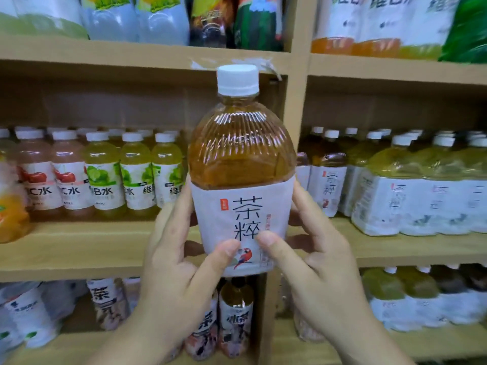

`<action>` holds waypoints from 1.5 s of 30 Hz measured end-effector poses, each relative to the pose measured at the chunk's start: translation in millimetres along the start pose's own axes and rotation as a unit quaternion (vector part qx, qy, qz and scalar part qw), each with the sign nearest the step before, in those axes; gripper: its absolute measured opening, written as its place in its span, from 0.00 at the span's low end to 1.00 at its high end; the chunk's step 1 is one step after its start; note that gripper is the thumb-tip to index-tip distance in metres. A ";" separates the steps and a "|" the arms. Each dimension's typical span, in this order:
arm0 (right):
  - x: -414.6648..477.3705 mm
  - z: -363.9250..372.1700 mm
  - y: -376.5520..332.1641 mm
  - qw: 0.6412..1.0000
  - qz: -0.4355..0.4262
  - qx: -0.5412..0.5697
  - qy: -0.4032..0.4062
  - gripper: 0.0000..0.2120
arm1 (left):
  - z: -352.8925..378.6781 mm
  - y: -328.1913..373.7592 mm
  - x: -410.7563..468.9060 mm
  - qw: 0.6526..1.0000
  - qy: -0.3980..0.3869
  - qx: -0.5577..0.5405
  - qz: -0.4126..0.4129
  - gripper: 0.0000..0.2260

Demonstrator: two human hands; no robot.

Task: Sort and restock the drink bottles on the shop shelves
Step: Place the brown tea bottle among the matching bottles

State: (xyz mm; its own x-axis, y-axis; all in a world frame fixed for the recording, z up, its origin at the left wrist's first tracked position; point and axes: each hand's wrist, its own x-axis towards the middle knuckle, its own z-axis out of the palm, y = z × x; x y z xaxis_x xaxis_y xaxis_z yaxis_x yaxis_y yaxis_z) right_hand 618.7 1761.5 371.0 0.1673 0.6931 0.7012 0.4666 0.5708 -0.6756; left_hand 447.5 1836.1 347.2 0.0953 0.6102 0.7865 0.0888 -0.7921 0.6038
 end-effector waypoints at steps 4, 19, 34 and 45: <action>-9.4 -58.3 19.5 1.000 0.019 0.015 0.006 0.33 | 59.0 23.4 -14.4 1.000 -0.015 -0.017 -0.016 0.36; 8.7 -149.7 134.4 0.993 0.113 -0.016 -0.019 0.32 | 210.3 -1.8 -5.7 0.987 -0.074 0.071 -0.127 0.33; 60.2 -103.7 158.5 0.984 0.124 -0.120 -0.036 0.36 | 162.7 -5.0 -3.3 0.934 0.120 0.334 -0.047 0.26; 69.4 -78.8 167.7 0.981 0.110 -0.155 -0.028 0.34 | 157.5 -19.3 -4.3 0.961 0.111 0.211 -0.141 0.26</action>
State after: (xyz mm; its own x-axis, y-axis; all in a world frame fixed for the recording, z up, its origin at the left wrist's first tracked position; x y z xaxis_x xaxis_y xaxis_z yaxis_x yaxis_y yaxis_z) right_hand 777.0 1870.7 324.3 0.2495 0.8127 0.5265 0.6681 0.2492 -0.7011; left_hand 601.6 1850.7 311.7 -0.2009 0.7459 0.6351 0.4783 -0.4911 0.7280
